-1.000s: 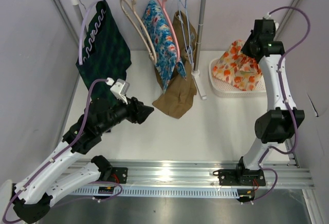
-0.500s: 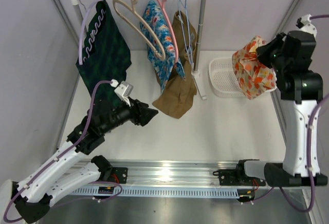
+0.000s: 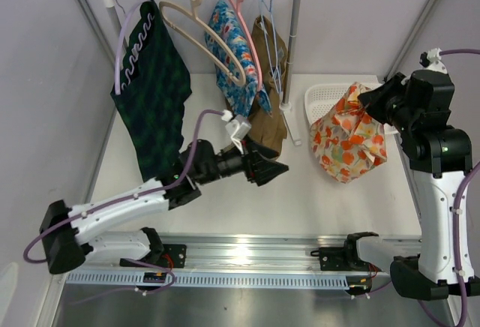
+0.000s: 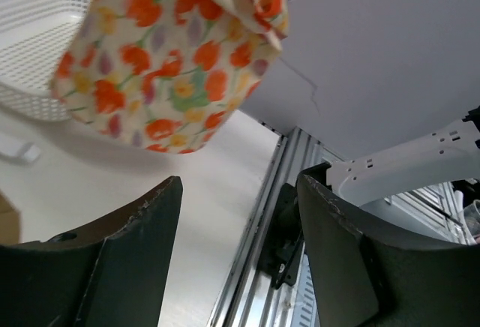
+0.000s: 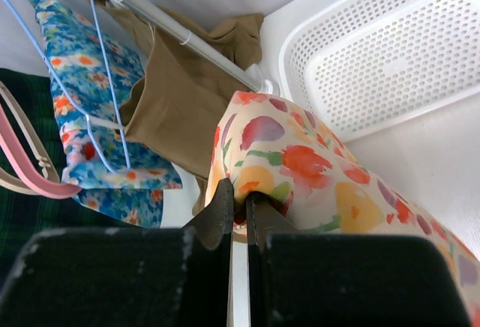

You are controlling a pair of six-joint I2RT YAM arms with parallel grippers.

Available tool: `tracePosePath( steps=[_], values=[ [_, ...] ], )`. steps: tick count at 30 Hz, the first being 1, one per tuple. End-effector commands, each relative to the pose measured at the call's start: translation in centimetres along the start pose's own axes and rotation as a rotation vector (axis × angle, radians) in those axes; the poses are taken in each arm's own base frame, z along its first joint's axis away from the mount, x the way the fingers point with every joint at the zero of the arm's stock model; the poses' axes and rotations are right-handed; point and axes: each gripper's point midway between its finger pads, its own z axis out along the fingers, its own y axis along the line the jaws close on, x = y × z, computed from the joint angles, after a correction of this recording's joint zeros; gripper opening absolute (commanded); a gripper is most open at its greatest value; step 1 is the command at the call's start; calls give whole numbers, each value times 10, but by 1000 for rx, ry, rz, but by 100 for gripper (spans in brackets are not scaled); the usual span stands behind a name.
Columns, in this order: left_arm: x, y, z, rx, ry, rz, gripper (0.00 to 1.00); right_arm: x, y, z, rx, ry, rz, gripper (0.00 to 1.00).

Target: Place the skirt on the hanger

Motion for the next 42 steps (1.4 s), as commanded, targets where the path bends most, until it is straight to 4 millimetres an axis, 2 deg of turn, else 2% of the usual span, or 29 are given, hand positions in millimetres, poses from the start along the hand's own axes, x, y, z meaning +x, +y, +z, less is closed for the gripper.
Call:
tracePosePath(
  steps=[1,2,3,5,6,12,17,25,27,28,29,38,42],
  values=[
    [-53,-42,23,153,-194,32,69,-5,15,-26,-96,-38,33,0],
    [-47,-37,41,148,-187,27,69,1,13,-27,-94,-24,41,0],
    [-52,-40,50,157,-197,25,68,4,12,-26,-96,-21,46,0],
    [-42,-32,71,151,-196,25,68,17,14,-26,-126,24,59,0],
    [-48,-36,78,166,-221,27,68,19,14,-31,-131,25,60,0],
    [-44,-28,119,174,-236,25,68,29,13,-36,-142,57,66,0],
    [-37,-35,128,200,-240,25,68,33,13,-37,-151,72,62,0],
    [-27,-28,144,176,-227,19,68,41,14,-36,-167,97,66,0],
    [-31,-28,148,175,-235,25,68,41,15,-36,-172,98,64,0],
    [-24,-23,153,163,-214,25,67,42,14,-36,-169,102,61,0],
    [-30,-27,156,172,-223,30,66,42,15,-37,-171,101,61,0],
    [-17,-6,165,83,-194,57,62,39,19,-41,-189,98,48,0],
    [-13,5,160,30,-177,89,63,36,21,-44,-197,92,43,0]
  ],
)
